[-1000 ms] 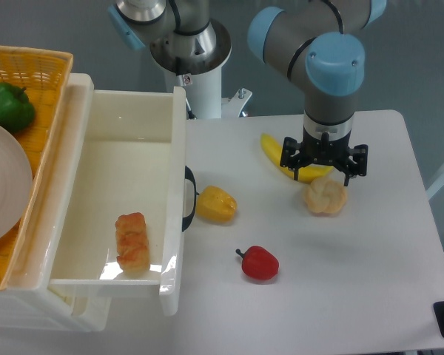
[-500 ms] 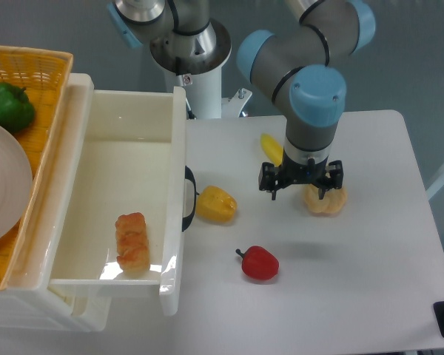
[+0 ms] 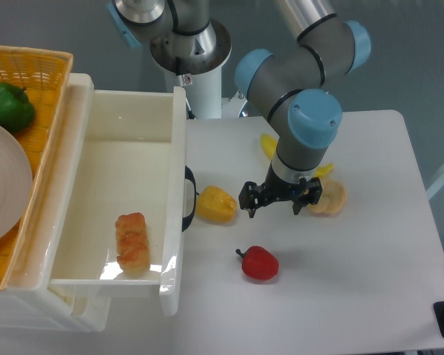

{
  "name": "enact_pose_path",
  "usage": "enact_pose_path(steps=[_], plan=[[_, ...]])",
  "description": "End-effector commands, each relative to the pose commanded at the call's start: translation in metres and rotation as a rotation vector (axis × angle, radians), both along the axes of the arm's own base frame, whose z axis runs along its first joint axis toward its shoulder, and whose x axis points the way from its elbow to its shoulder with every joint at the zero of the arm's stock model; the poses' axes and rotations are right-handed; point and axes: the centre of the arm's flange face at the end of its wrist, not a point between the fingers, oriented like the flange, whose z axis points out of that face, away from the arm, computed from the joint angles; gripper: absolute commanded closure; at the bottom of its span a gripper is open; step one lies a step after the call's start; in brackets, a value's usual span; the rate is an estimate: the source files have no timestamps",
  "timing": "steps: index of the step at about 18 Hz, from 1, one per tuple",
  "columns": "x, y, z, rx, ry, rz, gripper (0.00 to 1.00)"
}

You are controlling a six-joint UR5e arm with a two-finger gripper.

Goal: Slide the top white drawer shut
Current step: 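Move the gripper down and over to the drawer's front handle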

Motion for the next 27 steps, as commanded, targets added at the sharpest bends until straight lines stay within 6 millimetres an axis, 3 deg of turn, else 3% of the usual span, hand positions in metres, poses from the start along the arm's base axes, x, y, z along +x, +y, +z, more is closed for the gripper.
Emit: enact_pose_path(steps=[7,27], plan=[[0.031,0.021,-0.020,-0.021,-0.032,-0.057,0.00],[0.055,0.039,-0.022,0.005,-0.060,-0.085,0.00]])
